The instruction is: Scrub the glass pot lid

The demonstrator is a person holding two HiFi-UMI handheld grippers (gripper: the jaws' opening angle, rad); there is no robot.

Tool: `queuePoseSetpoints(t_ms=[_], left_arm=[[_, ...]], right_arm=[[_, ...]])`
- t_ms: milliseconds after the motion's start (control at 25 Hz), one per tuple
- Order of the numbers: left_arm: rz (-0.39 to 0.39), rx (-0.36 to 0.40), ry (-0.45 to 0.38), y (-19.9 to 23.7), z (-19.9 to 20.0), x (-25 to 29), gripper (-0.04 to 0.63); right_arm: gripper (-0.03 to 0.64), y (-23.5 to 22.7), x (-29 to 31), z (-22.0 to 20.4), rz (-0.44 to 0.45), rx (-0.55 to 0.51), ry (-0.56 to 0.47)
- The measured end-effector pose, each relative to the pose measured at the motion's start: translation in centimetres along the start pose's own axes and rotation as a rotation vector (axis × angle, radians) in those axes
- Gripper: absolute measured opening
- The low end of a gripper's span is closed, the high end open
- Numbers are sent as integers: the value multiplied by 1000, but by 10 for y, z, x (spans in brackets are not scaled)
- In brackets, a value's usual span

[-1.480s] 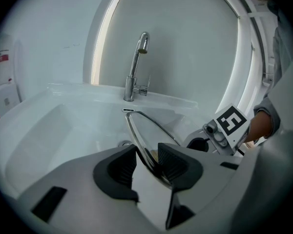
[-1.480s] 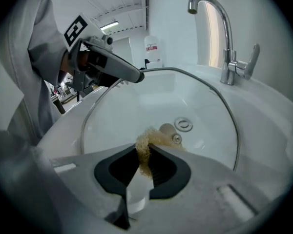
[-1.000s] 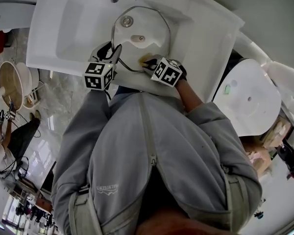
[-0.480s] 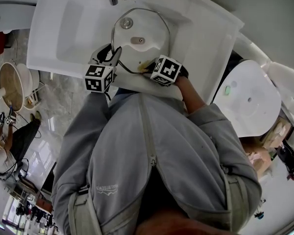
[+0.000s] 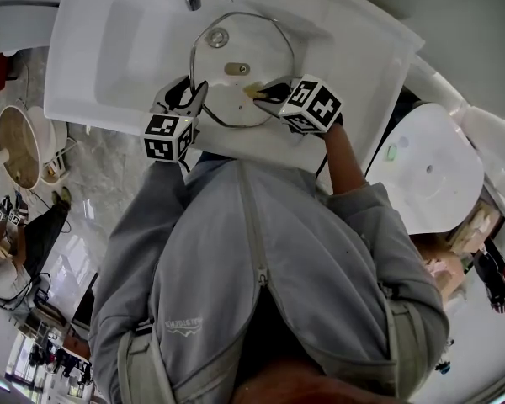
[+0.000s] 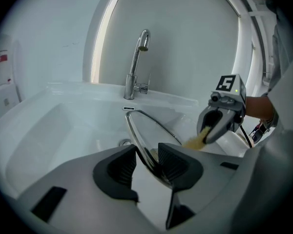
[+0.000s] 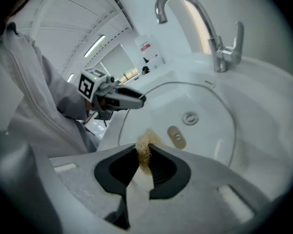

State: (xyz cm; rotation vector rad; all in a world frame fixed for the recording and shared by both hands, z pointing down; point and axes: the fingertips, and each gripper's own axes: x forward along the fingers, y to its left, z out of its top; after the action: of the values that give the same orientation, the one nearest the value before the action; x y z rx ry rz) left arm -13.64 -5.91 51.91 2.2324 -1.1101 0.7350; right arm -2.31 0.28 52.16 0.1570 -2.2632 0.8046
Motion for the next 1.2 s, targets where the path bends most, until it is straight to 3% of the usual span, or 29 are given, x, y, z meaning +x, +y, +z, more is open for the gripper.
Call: queuePoseSetpoints(t_ms=[240,480,720,1200], left_arm=[[1,4,1,-4,2,-3,138],[10,10,15,-3,2,-2,138],[15,11,19,-3,1,-1,138],[29,-32,41,4,-8,0,138]], right_arm=[[48,-77,-43,26,-355,-113,-65],[48,-131,-31,25,-562,-324,28],[48,-161,2,15,-572,-344,108],[48,-163,31,-25,-477,-233,244]])
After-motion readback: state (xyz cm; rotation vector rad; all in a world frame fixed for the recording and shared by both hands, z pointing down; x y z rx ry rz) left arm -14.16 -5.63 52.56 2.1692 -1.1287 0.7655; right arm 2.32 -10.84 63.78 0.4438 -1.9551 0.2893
